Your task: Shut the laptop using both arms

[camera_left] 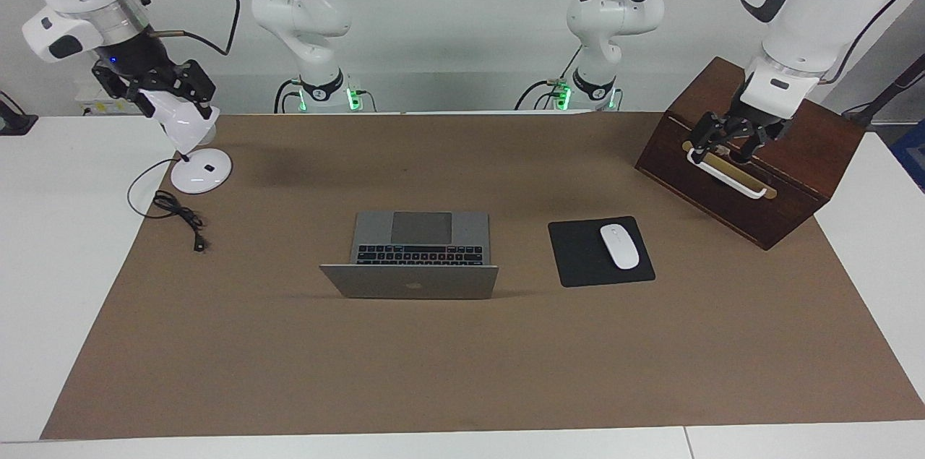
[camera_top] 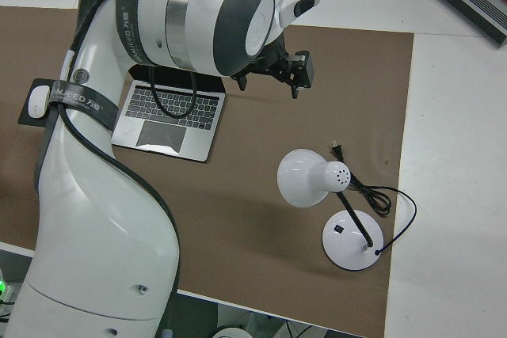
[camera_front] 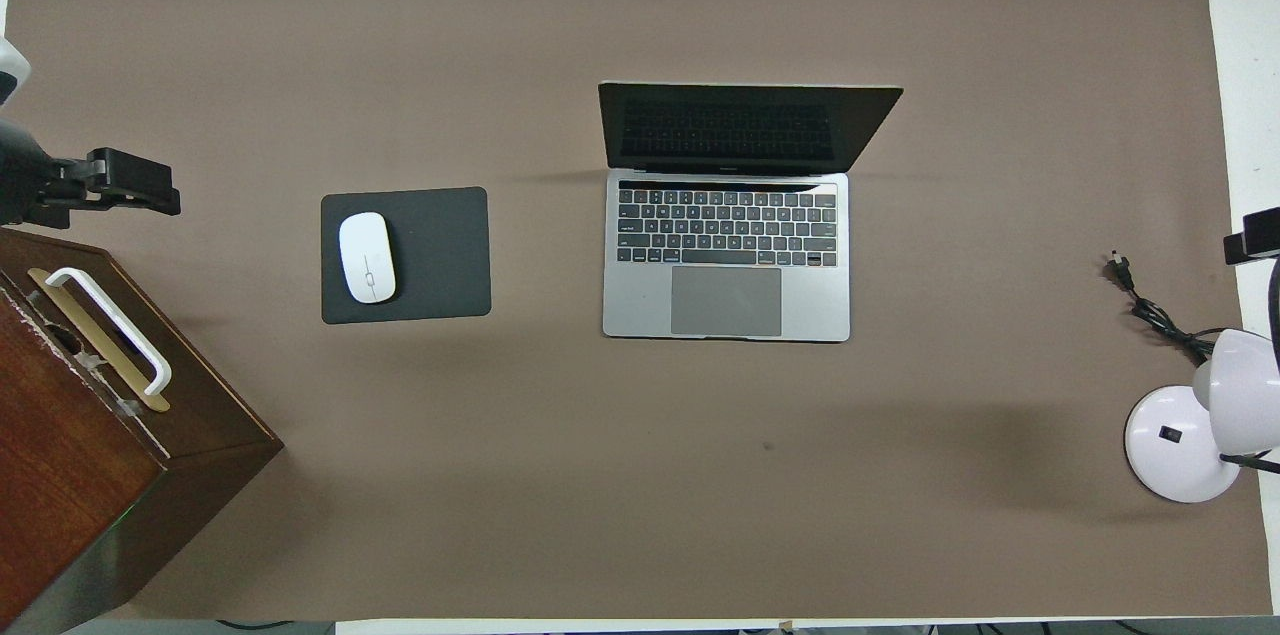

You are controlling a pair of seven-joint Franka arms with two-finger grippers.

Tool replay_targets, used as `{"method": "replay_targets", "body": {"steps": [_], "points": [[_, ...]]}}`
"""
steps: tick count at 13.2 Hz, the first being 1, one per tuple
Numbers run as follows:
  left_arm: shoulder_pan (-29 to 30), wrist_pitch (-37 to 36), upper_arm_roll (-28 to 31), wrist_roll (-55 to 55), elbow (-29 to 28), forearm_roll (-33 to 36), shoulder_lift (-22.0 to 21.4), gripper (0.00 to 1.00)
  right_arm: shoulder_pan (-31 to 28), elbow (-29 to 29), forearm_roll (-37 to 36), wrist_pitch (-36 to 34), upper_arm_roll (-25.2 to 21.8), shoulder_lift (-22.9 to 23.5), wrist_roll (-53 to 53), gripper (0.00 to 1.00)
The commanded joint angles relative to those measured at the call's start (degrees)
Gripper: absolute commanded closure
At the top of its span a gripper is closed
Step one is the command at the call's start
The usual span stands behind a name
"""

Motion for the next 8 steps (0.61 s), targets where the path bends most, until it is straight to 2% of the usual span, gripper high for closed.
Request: {"method": "replay_targets", "body": {"steps": [1, 8], "points": [[0.3, -0.1, -0.2, 0.8, 1.4, 1.1, 0.9, 0.0, -1.5, -1.7, 1.1, 0.9, 1.2, -1.4, 0.7, 0.0], [-0.1, 1.7, -0.8, 0.1, 0.4, 1.0, -0.3, 0.0, -1.5, -1.7, 1.0, 0.8, 1.2, -1.4, 0.7, 0.0]]}}
